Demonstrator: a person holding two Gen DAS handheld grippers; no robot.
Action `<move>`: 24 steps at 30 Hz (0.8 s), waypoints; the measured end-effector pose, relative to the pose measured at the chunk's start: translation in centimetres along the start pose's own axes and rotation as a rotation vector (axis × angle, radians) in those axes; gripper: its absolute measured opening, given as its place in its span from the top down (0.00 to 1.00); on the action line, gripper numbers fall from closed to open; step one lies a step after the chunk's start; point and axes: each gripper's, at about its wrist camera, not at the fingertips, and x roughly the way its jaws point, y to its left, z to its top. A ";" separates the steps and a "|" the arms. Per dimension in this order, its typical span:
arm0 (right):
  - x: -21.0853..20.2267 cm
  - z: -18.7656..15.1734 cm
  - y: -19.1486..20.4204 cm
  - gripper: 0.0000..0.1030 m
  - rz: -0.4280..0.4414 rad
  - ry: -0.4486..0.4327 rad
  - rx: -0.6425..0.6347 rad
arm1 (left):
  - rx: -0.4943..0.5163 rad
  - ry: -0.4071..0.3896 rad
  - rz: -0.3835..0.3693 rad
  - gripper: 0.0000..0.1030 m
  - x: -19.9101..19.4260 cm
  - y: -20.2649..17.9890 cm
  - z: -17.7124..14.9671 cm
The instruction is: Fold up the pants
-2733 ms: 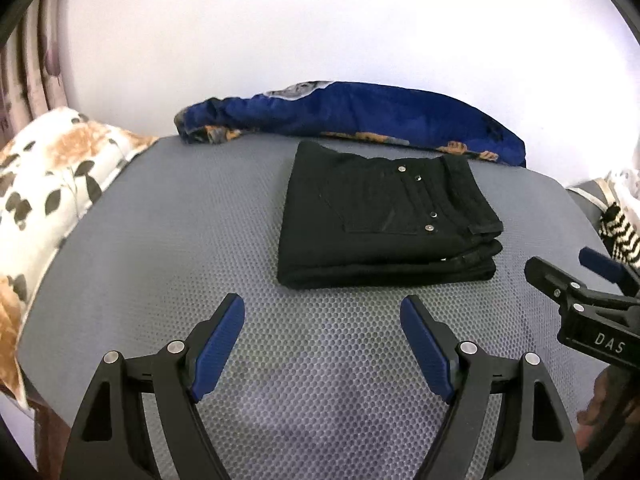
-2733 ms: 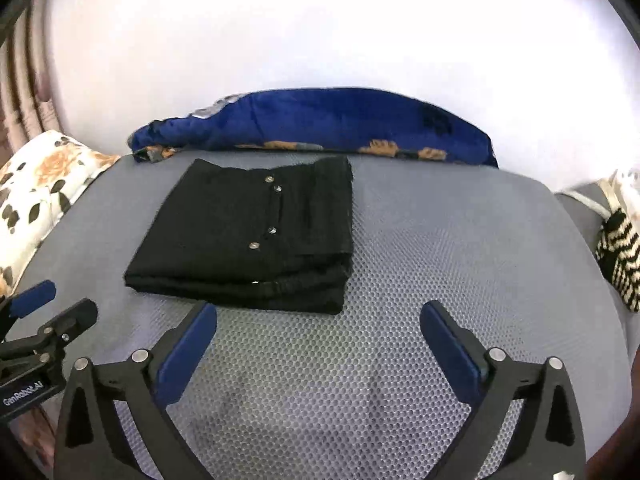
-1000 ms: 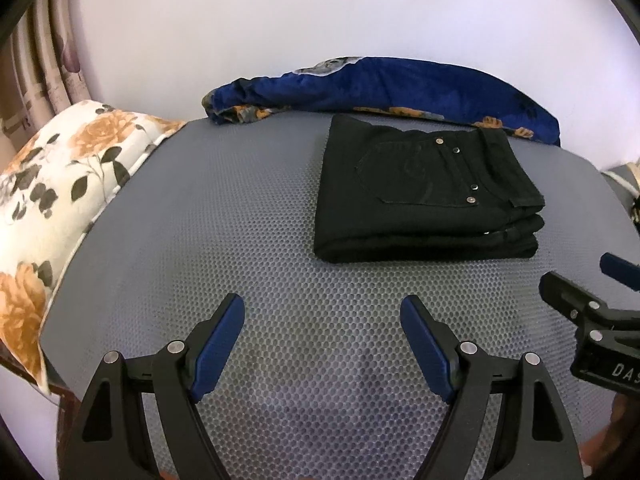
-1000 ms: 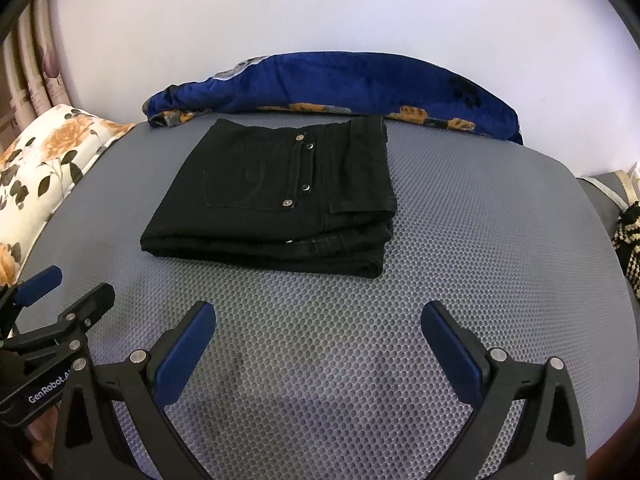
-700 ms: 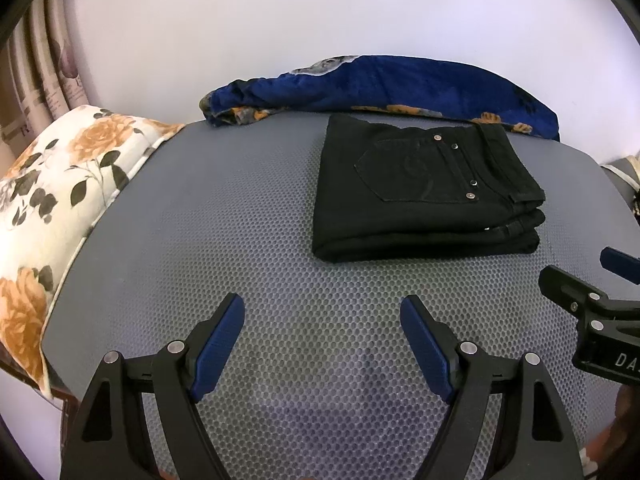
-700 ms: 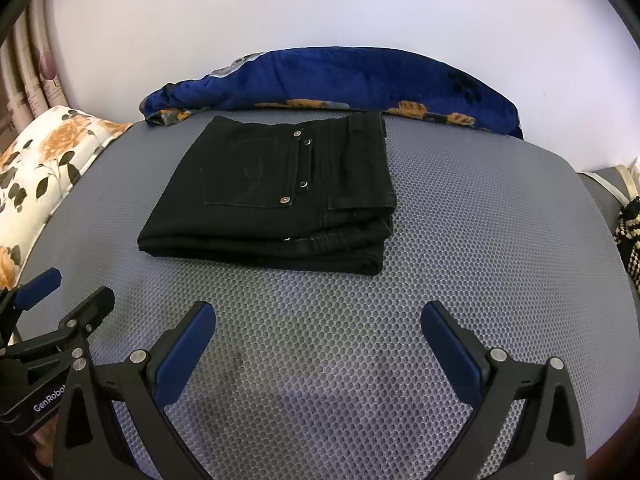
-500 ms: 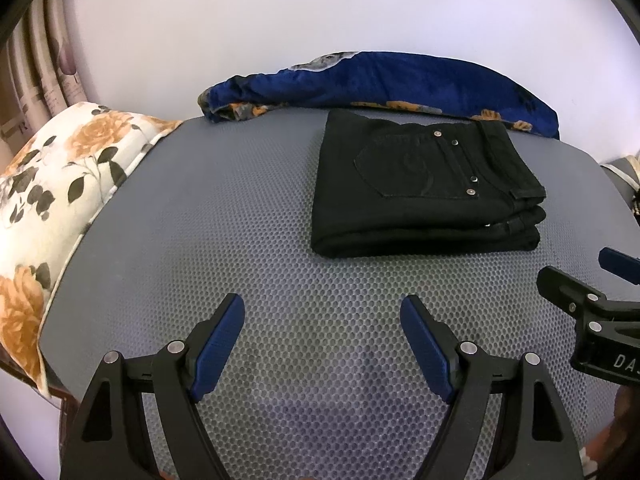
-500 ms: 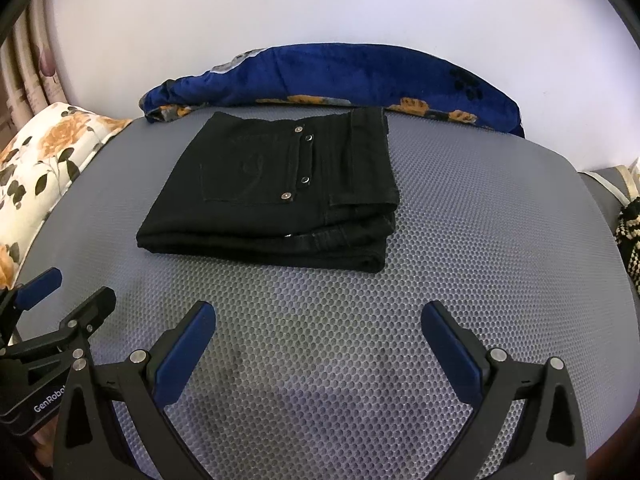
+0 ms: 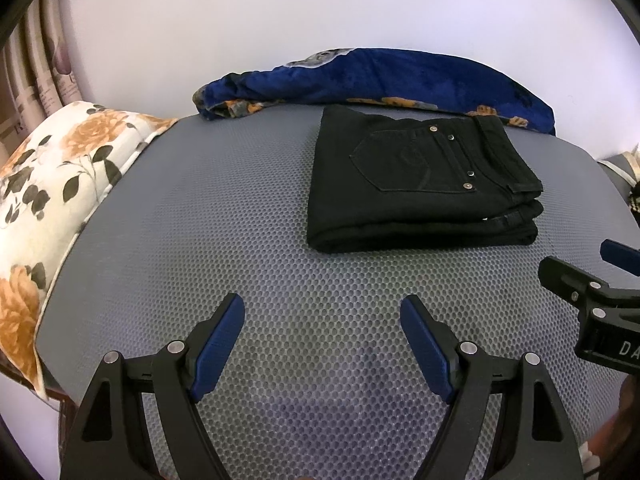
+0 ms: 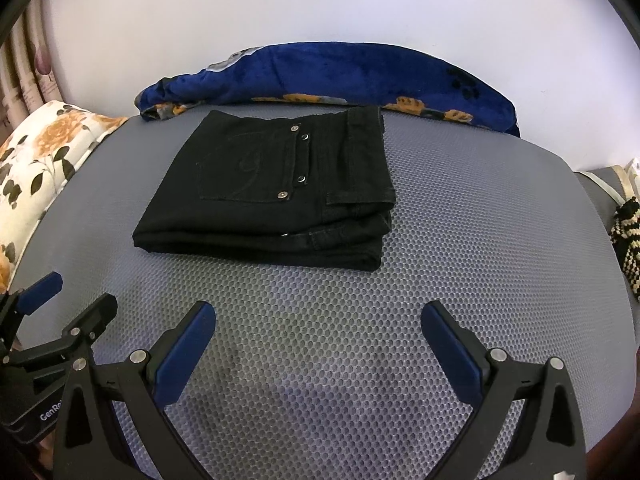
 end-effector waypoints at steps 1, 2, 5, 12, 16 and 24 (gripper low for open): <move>0.0 0.0 0.0 0.01 -0.004 -0.001 -0.001 | 0.000 0.001 -0.002 0.22 0.0 0.0 0.0; -0.1 0.0 0.1 0.01 -0.004 -0.001 -0.002 | 0.000 0.001 -0.003 0.22 0.0 0.0 0.0; -0.1 -0.1 0.2 0.01 -0.005 0.002 -0.004 | 0.006 0.003 0.006 0.22 0.1 0.0 -0.1; 0.1 -0.1 0.1 0.01 -0.001 0.011 0.000 | -0.005 0.004 0.001 0.22 0.0 0.2 -0.1; 0.1 -0.1 0.1 0.01 0.004 0.013 0.002 | -0.011 0.017 0.001 0.22 0.3 0.3 -0.1; 0.3 -0.2 -0.1 0.01 0.015 0.017 0.014 | -0.009 0.029 -0.007 0.22 0.5 0.4 0.1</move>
